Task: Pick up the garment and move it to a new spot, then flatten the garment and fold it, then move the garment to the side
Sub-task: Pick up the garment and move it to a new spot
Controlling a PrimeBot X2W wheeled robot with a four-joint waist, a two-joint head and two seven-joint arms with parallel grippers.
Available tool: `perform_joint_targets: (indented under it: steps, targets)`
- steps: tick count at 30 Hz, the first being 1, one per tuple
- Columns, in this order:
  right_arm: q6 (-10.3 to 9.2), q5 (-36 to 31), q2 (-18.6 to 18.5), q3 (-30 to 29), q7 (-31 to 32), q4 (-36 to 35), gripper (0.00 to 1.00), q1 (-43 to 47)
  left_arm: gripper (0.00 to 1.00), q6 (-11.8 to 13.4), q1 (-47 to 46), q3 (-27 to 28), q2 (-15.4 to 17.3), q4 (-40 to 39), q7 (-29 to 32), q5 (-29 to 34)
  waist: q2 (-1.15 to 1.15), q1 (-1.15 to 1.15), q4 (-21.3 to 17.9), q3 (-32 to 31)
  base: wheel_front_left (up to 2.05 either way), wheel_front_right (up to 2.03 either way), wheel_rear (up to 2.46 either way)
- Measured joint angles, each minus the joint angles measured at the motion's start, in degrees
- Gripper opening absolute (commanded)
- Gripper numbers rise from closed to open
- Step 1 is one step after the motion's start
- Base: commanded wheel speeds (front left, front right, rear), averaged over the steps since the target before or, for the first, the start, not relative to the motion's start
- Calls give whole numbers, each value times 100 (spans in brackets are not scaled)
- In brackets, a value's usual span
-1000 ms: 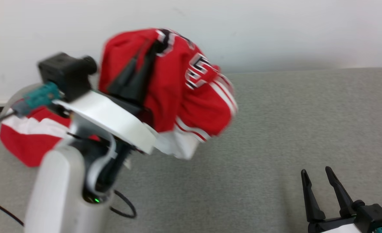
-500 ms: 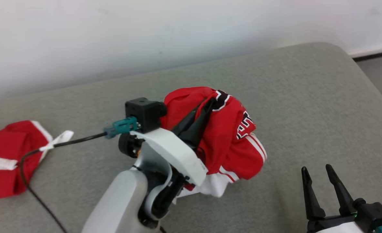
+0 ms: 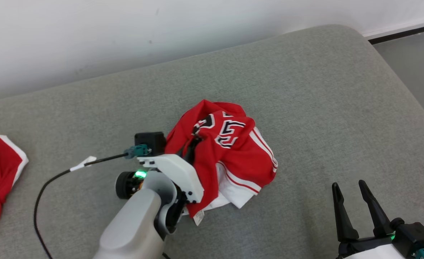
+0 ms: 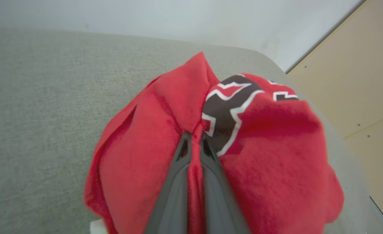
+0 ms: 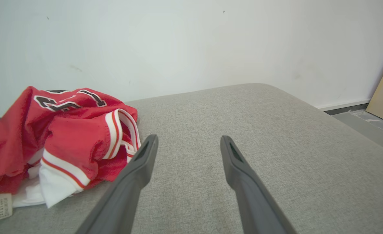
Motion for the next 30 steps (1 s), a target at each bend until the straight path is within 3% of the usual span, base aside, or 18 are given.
perform_joint_targets:
  steps: [3,4,6,16,22,30]
  targets:
    - [0,-7,1,9,-1,18,100,-10,0,-45,-113,-4,2,527,-269,-1,0,0,86,5,0,0,0]
    - [0,-11,1,12,-1,22,100,-21,16,-85,-156,-27,2,657,-348,-2,0,0,120,4,0,0,0]
    - [0,-27,2,11,0,26,100,-54,100,-136,-224,-103,1,858,-513,-22,0,0,182,-4,0,0,0]
    - [0,-180,4,-109,-1,-8,100,-20,100,-336,-33,-369,-1,756,-1575,-680,0,0,541,-229,0,0,0]
    - [0,-305,-5,-301,-1,-138,100,151,100,-145,678,4,118,-16,-1729,-403,0,0,823,-443,0,0,0]
    - [0,-338,-58,-504,-1,-296,100,408,100,134,2038,929,222,-1515,-1741,530,0,0,1225,-719,0,0,0]
